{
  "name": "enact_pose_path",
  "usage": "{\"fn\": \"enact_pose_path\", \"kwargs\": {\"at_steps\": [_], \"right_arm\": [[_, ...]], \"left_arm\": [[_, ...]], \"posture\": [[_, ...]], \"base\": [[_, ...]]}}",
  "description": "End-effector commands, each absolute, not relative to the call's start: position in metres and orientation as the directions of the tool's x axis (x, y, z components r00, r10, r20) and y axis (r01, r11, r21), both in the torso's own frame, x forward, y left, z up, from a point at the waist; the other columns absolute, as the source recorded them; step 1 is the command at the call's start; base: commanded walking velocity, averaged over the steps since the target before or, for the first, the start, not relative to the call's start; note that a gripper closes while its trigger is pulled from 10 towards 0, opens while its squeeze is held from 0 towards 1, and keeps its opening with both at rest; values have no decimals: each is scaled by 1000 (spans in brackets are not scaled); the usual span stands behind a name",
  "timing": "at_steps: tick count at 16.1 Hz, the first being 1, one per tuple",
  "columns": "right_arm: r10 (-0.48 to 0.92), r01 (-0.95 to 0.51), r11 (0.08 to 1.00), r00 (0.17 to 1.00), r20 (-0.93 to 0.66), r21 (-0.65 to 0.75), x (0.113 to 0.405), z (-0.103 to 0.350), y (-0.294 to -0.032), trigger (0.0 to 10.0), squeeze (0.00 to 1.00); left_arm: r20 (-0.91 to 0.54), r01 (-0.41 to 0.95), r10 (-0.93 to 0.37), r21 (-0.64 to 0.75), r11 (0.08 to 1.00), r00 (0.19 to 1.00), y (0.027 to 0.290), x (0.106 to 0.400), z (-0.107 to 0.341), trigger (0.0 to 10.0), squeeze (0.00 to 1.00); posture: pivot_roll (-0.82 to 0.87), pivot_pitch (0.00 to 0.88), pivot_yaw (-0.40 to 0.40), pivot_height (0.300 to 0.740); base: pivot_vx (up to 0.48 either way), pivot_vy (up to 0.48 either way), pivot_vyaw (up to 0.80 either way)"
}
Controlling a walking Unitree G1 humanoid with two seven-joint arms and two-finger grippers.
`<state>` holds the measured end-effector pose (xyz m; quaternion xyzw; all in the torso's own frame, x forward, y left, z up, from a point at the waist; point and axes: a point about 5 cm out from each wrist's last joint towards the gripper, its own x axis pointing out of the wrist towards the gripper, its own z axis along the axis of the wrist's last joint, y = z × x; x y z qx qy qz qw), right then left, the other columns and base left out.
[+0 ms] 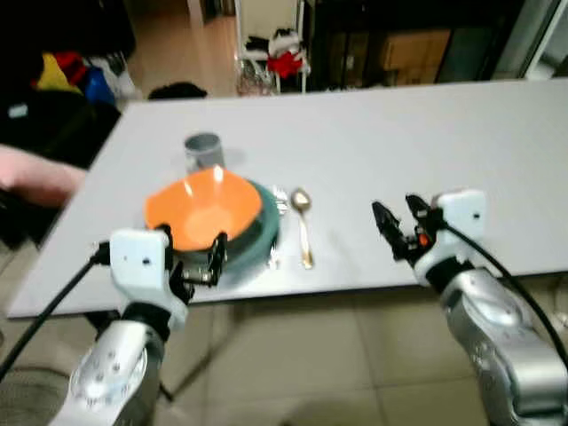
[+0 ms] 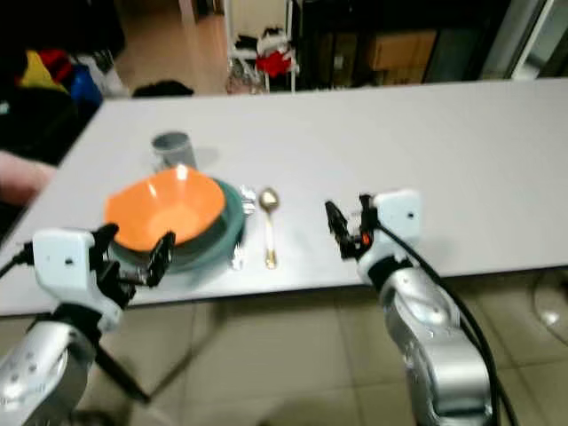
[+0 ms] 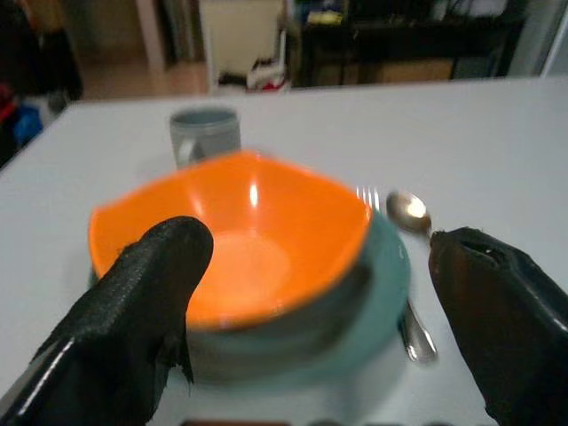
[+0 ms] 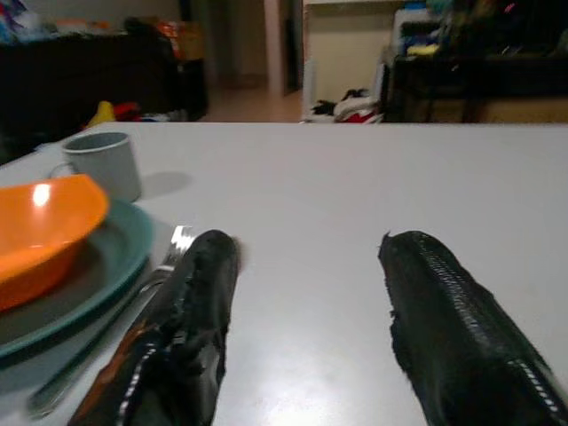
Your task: Setting the table
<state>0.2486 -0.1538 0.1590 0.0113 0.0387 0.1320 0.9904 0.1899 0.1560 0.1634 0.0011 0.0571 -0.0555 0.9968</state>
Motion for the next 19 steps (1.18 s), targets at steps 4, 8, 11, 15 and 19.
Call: {"fn": "enact_pose_path", "kwargs": {"at_steps": [4,8,11,15,19], "right_arm": [[325,-314,942,941,-94,118,240,147,-150,10000,1000],[392,-376,917,909,-140,133,235,137,-141,10000,1000],[412,-396,908,903,-121,136,235,137,-138,10000,1000],[493,-483,870,859,-140,99,230,133,-138,10000,1000],[451,-441,891,886,-106,108,228,130,-140,10000,1000]], "left_arm": [[-103,106,-101,39,994,990,157,187,161,10000,31],[-122,92,-84,55,994,989,163,185,155,10000,20],[-96,80,-73,70,994,993,168,188,158,10000,0],[-97,67,-58,92,994,994,166,180,155,10000,0],[-87,67,-56,127,990,995,164,180,154,10000,0]], "posture": [[-33,3,78,740],[-33,0,76,740],[-28,0,76,740],[-22,0,65,740],[-16,0,67,740]], "base": [[0,-480,0],[0,-480,0],[0,-307,0],[0,0,800],[0,0,800]]}}
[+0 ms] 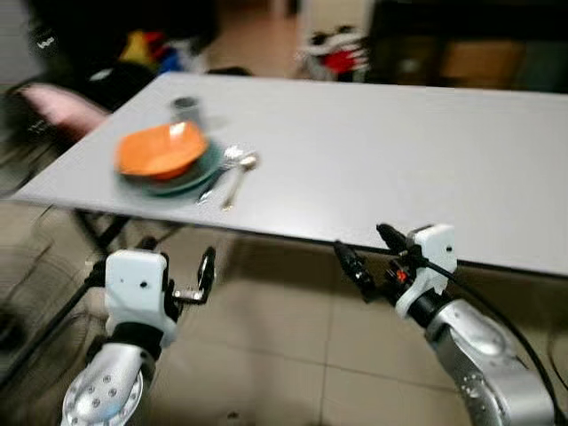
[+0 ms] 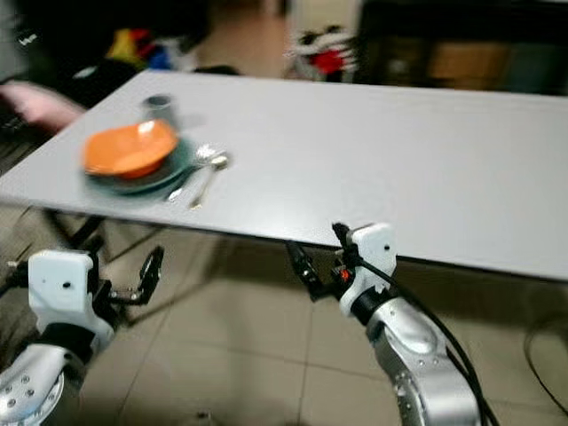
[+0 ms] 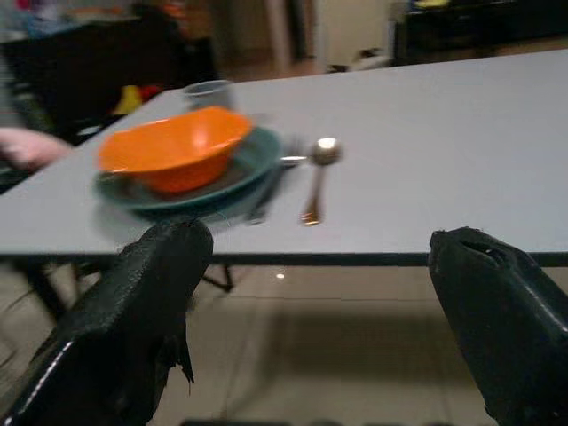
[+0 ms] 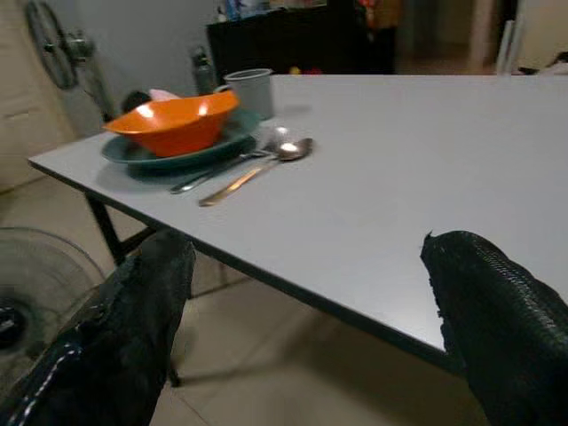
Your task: Setting the table
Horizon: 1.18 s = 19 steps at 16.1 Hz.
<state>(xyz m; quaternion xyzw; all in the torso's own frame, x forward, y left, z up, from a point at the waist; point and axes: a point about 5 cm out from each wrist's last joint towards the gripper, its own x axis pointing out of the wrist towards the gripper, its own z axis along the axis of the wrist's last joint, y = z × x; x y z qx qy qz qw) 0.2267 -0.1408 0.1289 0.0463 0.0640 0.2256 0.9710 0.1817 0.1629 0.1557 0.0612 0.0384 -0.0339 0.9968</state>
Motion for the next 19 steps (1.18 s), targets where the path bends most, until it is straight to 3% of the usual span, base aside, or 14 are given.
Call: {"fn": "enact_pose_path", "kwargs": {"at_steps": [1,6,10,12,19], "right_arm": [[410,-400,910,908,-91,108,225,128,-143,10000,1000],[339,-340,940,937,-87,6,231,129,-159,10000,1000],[383,-382,924,920,-87,30,230,128,-156,10000,1000],[399,-391,916,913,-85,95,228,126,-151,10000,1000],[446,-436,893,891,-83,112,228,124,-145,10000,1000]], "left_arm": [[-75,65,-55,145,987,996,165,184,155,10000,0],[-57,22,-14,160,987,998,171,199,150,10000,0],[-53,67,-59,157,985,997,168,195,151,10000,0],[-65,47,-36,160,986,997,170,190,148,10000,0],[-57,-3,11,142,990,998,176,183,148,10000,0]], "posture": [[-27,0,85,740],[-65,0,128,740],[-56,0,130,740],[-42,0,118,740],[-23,0,77,740]], "base": [[0,0,800],[0,0,800],[0,0,800],[0,0,800],[0,0,800]]}}
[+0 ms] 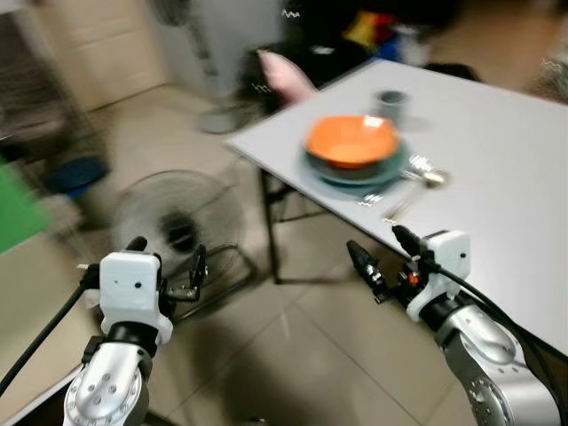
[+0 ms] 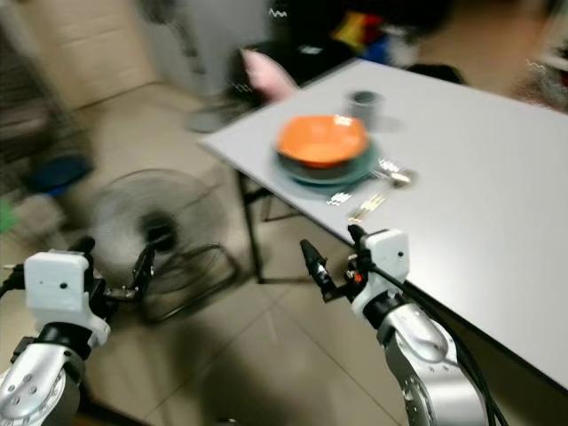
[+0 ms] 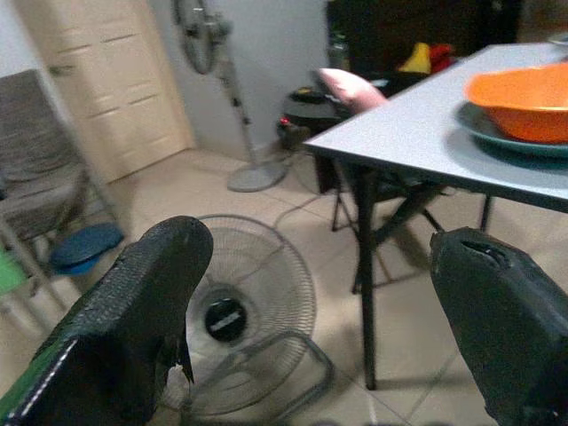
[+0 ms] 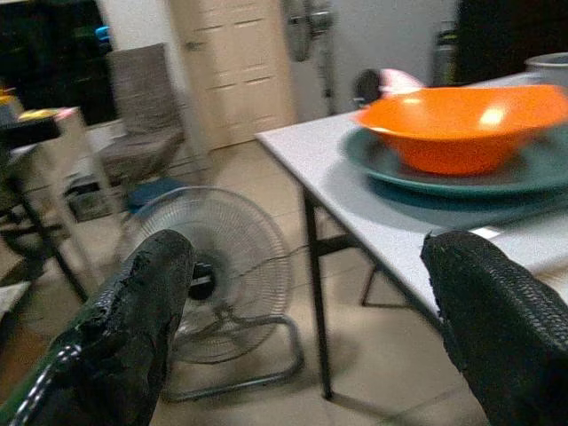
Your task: Setting the table
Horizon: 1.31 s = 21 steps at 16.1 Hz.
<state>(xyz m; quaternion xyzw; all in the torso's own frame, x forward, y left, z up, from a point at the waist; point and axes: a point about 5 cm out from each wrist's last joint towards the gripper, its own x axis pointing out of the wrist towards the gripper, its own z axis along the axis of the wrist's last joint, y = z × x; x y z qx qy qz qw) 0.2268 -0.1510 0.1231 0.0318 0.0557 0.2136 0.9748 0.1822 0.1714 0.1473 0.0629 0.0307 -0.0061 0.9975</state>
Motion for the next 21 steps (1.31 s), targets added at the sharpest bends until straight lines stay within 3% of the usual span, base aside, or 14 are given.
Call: {"fn": "enact_pose_path", "kwargs": {"at_steps": [1,14,21], "right_arm": [[445,-434,893,892,-81,120,229,124,-144,10000,1000],[490,-478,864,871,-43,162,234,128,-138,10000,1000],[447,-443,873,894,28,206,241,143,-140,10000,1000]], "left_arm": [[-55,-5,13,140,990,998,176,182,149,10000,0],[-10,-7,10,191,982,1000,177,183,166,10000,0],[19,-13,9,208,978,1000,178,187,177,10000,0]], "posture": [[-22,0,75,740],[1,1,59,740],[13,4,53,740]], "base": [[0,0,800],[0,308,800],[0,301,639]]}}
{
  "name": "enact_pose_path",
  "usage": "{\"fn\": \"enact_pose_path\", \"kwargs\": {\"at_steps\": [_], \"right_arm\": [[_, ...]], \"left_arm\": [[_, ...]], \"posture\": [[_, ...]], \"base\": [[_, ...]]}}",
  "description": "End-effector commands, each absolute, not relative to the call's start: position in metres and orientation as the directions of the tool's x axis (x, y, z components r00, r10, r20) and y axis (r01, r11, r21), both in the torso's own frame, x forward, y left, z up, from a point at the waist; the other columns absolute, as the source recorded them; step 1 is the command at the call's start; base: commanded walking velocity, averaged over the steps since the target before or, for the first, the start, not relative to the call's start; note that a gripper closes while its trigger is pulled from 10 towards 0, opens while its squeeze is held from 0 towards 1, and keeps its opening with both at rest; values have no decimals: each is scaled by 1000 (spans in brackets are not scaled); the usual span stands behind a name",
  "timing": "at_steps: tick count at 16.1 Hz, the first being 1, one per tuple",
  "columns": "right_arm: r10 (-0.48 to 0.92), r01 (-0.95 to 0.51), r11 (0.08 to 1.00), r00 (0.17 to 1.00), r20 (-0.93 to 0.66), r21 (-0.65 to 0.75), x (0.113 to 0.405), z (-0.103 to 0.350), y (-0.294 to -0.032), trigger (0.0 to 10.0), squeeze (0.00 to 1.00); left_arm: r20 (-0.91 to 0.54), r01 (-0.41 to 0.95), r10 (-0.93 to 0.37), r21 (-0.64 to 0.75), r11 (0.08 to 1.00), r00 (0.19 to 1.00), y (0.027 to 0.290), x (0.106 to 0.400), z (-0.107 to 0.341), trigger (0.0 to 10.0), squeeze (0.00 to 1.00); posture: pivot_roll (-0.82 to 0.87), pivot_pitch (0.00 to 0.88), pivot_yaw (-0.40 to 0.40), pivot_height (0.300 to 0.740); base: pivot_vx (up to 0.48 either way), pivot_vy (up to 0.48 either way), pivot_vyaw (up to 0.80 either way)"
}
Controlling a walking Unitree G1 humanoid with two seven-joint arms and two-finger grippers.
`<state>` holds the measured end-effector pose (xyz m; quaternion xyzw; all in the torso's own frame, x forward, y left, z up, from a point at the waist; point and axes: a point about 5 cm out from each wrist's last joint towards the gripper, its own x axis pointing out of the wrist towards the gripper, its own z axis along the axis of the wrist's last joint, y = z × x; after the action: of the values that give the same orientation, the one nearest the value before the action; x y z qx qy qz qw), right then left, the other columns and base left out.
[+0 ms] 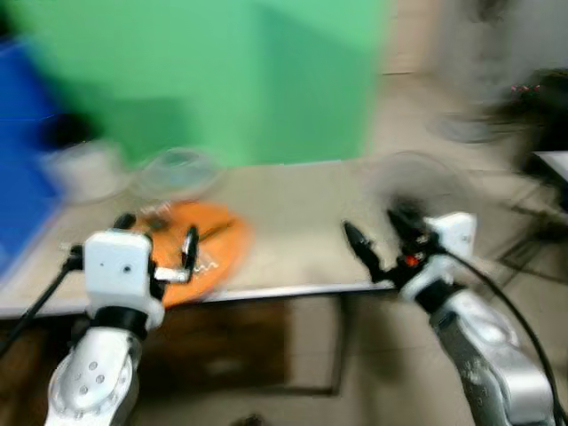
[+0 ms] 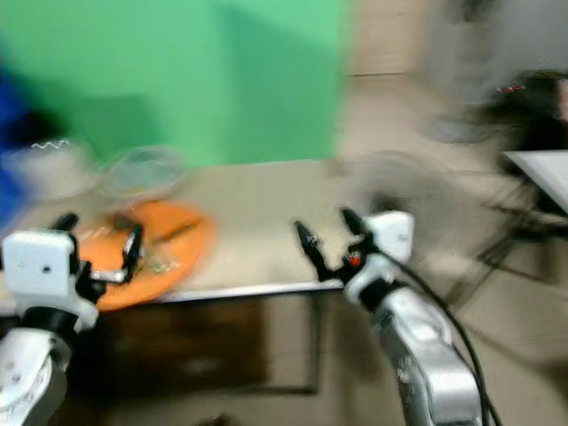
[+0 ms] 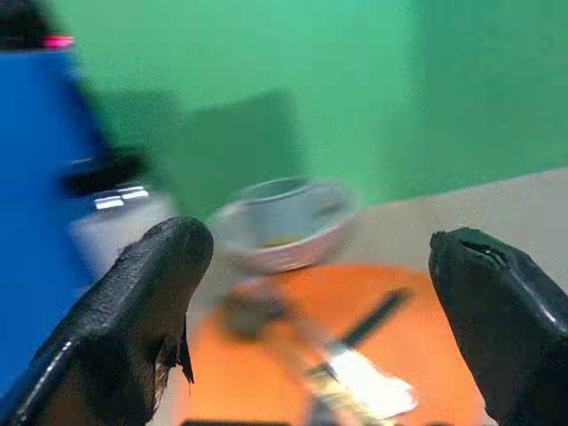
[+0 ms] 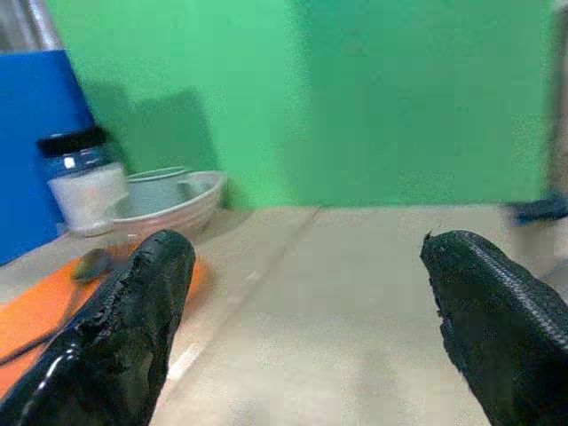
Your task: Setting the table
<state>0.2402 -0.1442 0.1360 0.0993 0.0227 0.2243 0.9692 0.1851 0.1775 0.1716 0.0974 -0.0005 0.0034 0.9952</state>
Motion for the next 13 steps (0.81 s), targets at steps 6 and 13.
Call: {"fn": "enact_pose_path", "kwargs": {"at_steps": [6,13], "right_arm": [[531,-508,838,843,-82,199,243,138,-122,10000,0],[566,-543,818,818,-99,189,243,140,-111,10000,0]], "left_arm": [[9,-62,62,149,987,998,183,189,177,10000,0],[3,-54,54,159,986,999,185,191,178,10000,0]], "posture": [[14,8,53,740],[18,12,51,740]], "base": [[0,99,0],[0,0,61]]}}
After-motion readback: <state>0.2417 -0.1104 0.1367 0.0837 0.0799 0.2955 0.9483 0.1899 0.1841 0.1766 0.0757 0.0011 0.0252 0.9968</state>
